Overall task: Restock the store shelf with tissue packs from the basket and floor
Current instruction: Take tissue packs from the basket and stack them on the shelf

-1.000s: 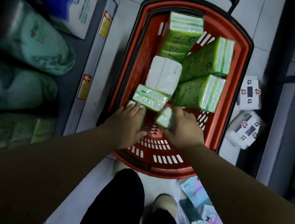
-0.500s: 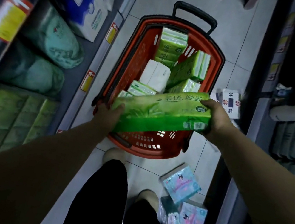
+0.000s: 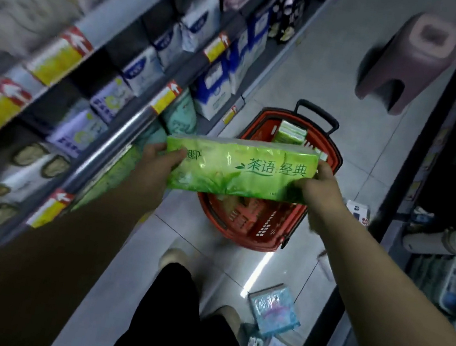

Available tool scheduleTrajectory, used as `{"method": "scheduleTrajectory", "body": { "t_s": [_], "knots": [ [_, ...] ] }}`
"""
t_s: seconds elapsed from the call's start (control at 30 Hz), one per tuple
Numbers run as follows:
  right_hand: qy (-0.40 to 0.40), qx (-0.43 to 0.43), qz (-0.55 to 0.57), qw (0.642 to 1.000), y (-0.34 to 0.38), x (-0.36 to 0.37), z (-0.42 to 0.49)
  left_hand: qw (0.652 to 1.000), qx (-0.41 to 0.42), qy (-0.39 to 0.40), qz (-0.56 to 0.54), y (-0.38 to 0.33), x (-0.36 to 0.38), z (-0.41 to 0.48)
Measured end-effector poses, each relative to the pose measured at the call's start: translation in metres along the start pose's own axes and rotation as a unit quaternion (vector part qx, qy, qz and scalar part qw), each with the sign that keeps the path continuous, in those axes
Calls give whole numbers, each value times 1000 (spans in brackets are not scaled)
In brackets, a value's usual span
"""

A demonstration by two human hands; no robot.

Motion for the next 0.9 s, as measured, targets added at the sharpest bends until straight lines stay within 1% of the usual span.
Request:
{"method": "scheduleTrajectory", "body": {
  "t_s": [0.07, 0.13, 0.2, 0.27, 0.33, 0.43, 0.53, 0.6, 0.67, 0.77, 0.9],
  "knots": [
    [17, -26, 64, 997, 32, 2, -31, 999, 13, -26, -43, -31, -12, -29],
    [34, -27, 107, 993, 61, 6, -63, 995, 41, -61, -72, -65, -24, -58],
    [37, -37, 112, 992, 85, 12, -89, 989, 72, -101, -76, -98, -38, -87],
    [30, -78, 101, 991, 113, 21, -120, 982, 109, -137, -70, -127, -54, -116],
    [28, -112, 118, 986, 140, 32, -145, 971, 160, -167, -62, -156, -73, -146],
    [35, -166, 122, 978, 185, 51, -176, 959, 207, -185, -49, -200, -103, -193],
    [53, -245, 152, 956, 238, 69, -215, 943, 276, -185, -37, -239, -134, -237],
    [78, -283, 170, 941, 269, 81, -243, 934, 295, -199, -24, -260, -154, -267],
    [109, -308, 175, 929, 294, 93, -270, 922, 315, -225, -16, -281, -173, -298],
    [145, -334, 192, 911, 325, 109, -310, 896, 358, -261, -39, -310, -199, -341],
    [205, -366, 205, 884, 359, 128, -359, 864, 409, -292, -44, -336, -227, -387]
  ]
}}
Point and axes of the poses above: each hand's wrist, its own z-axis towards the middle knuckle, its own x-axis out of the palm, y = z × x, the point moved 3 cm from there along z, towards the middle knuckle, and after that the axes turned 1 degree about -y, right-handed, at the moved point
